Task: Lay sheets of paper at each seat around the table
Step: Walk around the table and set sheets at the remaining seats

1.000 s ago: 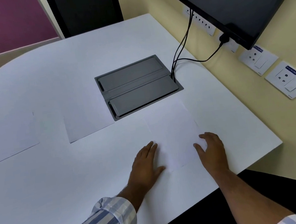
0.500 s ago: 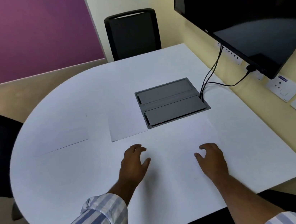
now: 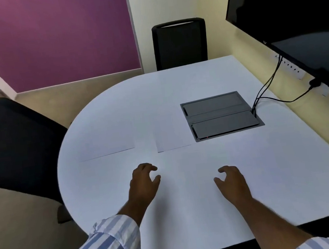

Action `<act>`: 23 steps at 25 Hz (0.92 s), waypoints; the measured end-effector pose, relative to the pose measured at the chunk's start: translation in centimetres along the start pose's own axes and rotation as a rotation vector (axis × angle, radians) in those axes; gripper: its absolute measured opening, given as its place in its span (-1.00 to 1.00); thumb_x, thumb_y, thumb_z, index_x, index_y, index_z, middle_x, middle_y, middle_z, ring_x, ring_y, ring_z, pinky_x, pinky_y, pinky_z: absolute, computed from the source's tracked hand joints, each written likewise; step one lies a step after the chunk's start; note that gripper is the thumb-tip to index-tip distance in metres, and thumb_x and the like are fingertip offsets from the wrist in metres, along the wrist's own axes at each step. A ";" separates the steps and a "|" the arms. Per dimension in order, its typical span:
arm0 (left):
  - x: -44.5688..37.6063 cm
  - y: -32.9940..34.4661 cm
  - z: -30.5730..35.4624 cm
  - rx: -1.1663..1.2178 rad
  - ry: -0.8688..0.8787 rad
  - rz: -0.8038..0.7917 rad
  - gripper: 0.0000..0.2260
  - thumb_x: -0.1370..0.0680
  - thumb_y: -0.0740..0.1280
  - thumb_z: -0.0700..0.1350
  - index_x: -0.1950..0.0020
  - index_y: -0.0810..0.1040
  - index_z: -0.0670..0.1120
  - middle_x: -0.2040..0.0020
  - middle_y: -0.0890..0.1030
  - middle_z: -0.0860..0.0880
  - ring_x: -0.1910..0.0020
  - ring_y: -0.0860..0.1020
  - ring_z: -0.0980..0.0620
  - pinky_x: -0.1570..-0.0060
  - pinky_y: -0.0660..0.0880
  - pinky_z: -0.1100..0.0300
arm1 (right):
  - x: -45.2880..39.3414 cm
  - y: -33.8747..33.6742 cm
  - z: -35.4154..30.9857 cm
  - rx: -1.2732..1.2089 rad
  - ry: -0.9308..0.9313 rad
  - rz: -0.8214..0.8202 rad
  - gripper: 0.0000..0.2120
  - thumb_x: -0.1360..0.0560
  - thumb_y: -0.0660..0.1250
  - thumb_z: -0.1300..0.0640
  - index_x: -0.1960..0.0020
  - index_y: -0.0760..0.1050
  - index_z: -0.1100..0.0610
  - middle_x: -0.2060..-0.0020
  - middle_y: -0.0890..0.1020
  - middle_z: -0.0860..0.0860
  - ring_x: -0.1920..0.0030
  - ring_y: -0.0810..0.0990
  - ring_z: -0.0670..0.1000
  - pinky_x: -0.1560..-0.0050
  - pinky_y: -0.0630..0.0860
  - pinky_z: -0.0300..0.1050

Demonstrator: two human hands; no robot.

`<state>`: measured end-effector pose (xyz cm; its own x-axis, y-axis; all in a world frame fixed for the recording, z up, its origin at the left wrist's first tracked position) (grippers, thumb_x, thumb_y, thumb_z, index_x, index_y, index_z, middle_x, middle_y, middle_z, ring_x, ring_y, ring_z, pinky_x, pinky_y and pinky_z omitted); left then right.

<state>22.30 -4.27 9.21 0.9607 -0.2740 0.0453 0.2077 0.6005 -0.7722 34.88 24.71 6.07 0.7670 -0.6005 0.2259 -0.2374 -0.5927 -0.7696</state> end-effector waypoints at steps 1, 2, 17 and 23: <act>0.0 -0.7 -1.5 0.011 -0.001 -0.013 -0.76 -0.55 0.46 -0.05 -0.21 0.64 0.01 -0.29 0.57 0.05 -0.34 0.48 -0.04 -0.27 0.46 0.09 | 0.9 1.3 -0.6 -0.009 0.012 0.000 -0.71 -0.53 0.49 0.08 -0.24 0.59 0.06 -0.28 0.57 0.04 -0.05 0.64 0.11 -0.04 0.55 -0.04; 0.0 -1.5 -3.0 0.024 0.004 -0.031 -0.76 -0.55 0.47 -0.05 -0.21 0.64 0.02 -0.28 0.58 0.06 -0.33 0.50 -0.04 -0.26 0.44 0.12 | 1.8 2.5 -1.5 -0.016 0.023 0.011 -0.71 -0.53 0.49 0.09 -0.24 0.60 0.07 -0.28 0.57 0.05 -0.04 0.64 0.11 -0.02 0.53 -0.06; -2.1 -15.7 -20.3 0.252 -0.093 -0.216 -0.65 -0.58 0.46 -0.08 -0.36 0.56 -0.02 -0.27 0.54 0.08 -0.27 0.47 0.13 -0.33 0.42 0.18 | 10.5 16.8 -19.5 -0.161 -0.019 -0.140 -0.57 -0.54 0.51 0.10 -0.37 0.52 0.02 -0.28 0.56 -0.05 -0.04 0.65 -0.04 0.01 0.47 -0.23; 0.0 -17.7 -24.3 0.390 -0.292 -0.121 -0.66 -0.58 0.45 -0.15 -0.34 0.54 -0.02 -0.10 0.66 0.04 -0.10 0.61 0.06 -0.20 0.56 0.14 | 8.0 19.5 -23.8 -0.091 -0.098 -0.382 -0.42 -0.53 0.52 0.02 -0.49 0.43 0.01 -0.39 0.41 -0.05 -0.14 0.62 0.01 -0.12 0.49 -0.14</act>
<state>14.14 -33.12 7.45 0.9253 -0.1710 0.3386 0.3209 0.8289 -0.4582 22.18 -4.46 7.12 0.8624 -0.2764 0.4241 0.0271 -0.8113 -0.5840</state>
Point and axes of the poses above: each hand's wrist, its own x-axis away from the middle knuckle, its own y-axis out of the palm, z = x × y, the point moved 1 cm from there along -x, towards the middle knuckle
